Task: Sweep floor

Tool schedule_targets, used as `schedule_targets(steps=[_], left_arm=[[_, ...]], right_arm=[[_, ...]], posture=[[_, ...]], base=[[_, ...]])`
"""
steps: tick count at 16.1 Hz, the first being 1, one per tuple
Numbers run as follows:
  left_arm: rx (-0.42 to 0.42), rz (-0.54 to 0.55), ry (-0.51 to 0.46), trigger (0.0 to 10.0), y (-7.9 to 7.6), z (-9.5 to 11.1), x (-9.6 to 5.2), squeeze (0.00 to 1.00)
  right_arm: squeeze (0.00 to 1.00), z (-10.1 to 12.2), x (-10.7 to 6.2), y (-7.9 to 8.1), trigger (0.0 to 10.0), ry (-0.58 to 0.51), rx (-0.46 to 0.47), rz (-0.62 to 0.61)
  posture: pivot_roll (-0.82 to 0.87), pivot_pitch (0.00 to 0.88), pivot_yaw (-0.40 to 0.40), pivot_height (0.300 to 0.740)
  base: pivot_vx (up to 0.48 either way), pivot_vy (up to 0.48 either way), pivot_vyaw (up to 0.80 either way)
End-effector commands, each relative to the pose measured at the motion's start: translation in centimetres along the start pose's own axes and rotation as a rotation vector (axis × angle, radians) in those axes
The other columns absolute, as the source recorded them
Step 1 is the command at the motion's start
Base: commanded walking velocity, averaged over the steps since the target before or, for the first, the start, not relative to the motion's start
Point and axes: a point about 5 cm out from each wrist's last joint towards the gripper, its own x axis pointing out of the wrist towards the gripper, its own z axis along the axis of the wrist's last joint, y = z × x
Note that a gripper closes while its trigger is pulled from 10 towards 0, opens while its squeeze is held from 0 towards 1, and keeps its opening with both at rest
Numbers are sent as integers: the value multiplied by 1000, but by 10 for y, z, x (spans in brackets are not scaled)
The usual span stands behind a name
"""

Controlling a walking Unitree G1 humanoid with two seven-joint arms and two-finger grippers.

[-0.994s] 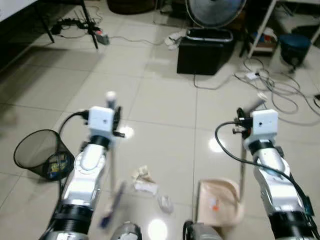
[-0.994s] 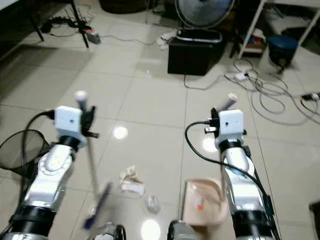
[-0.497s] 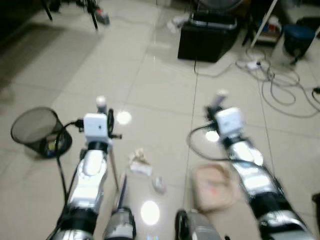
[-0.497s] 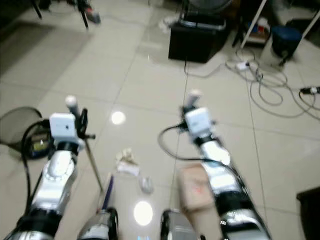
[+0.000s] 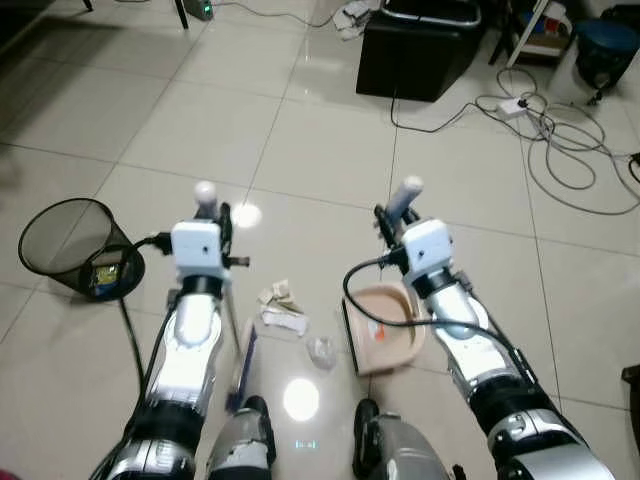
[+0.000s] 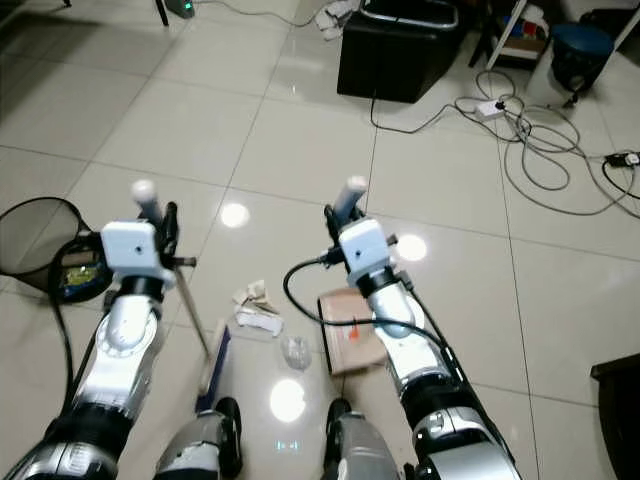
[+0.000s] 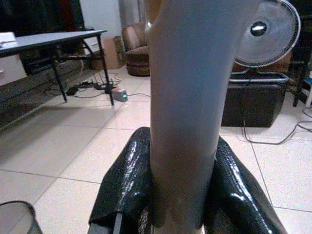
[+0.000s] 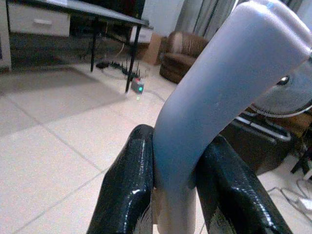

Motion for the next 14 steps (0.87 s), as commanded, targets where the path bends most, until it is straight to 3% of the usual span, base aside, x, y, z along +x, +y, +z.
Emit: schedule_targets(steps=[1,4,8,12,14], left_arm=[[8,-19,1,10000,-8,-2,2,0],[-40,-26,-9,10000,-21,2,12,0],[-214,-4,32,10000,-39,0,13,0],[-343,104,49,10000,-36,0,18,0],[-431,168,37,10000,-31,5,25,0]], right_arm=[[0,1,1,3,10000,-16,-26,18],[0,1,4,13,10000,-12,7,26],[0,7,13,26,10000,-27,161,-26],[0,6,15,28,10000,-12,219,-54],[0,4,16,19,10000,0,262,-110]], posture=[[2,318,-18,740],[8,305,-12,740],[9,297,-13,740],[7,284,-7,740],[5,280,-3,740]], base=[[0,0,0],[0,0,0],[0,0,0],[0,0,0],[0,0,0]])
